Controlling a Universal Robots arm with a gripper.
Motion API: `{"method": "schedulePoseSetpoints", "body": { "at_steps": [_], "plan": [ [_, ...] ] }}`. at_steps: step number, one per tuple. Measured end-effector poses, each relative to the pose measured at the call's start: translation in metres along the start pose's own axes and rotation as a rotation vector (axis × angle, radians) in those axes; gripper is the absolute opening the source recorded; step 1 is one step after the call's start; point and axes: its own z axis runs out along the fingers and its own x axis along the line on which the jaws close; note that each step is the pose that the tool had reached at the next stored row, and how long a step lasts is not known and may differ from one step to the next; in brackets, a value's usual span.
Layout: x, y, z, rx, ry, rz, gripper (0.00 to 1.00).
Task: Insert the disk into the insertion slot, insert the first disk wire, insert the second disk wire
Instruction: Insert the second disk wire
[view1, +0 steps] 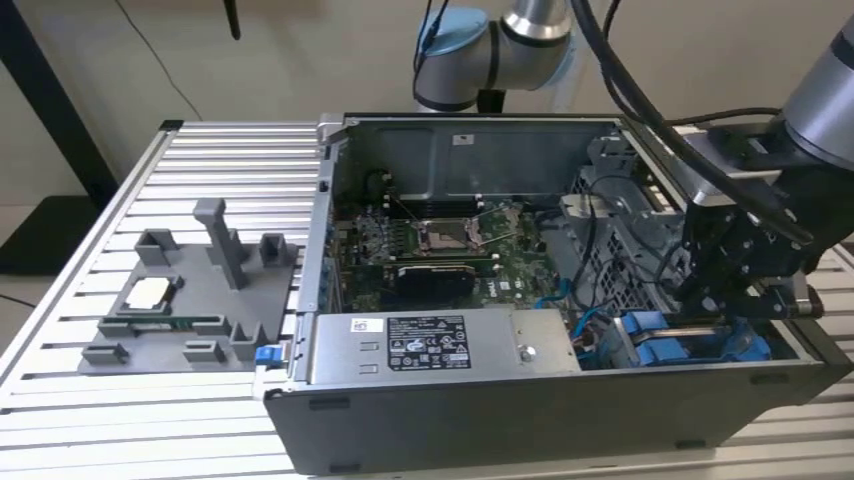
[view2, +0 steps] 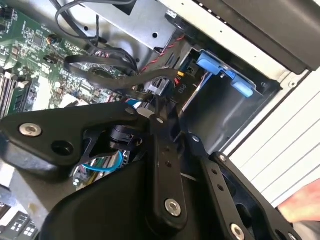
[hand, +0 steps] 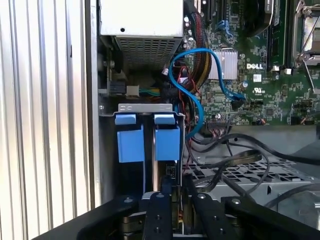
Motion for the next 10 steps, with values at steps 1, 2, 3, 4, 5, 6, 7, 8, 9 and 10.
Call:
{"method": "schedulePoseSetpoints", "body": {
  "at_steps": [1,2,3,4,5,6,7,8,9,10],
  "plan": [
    [-0.0003,0.0000,-0.0033,0.0000,0.0003,0.000,0.24],
    [-0.0006,0.0000,-0.0062,0.0000,0.0004,0.000,0.24],
    [-0.0008,0.0000,-0.0089,0.0000,0.0002,0.000,0.24],
    [-0.0010,0.0000,-0.0111,0.0000,0.0002,0.000,0.24],
    [-0.0012,-0.0001,-0.0129,0.0000,0.0002,0.000,0.24],
    [-0.0013,-0.0001,-0.0142,0.0000,0.0002,0.000,0.24],
    [-0.0013,-0.0001,-0.0150,0.0000,0.0002,0.000,0.24],
    [-0.0014,-0.0001,-0.0157,0.0000,0.0001,0.000,0.24],
    [-0.0015,-0.0001,-0.0166,-0.0002,0.0003,0.000,0.24],
    [-0.0016,-0.0002,-0.0177,-0.0005,0.0003,0.000,0.24]
  ]
}}
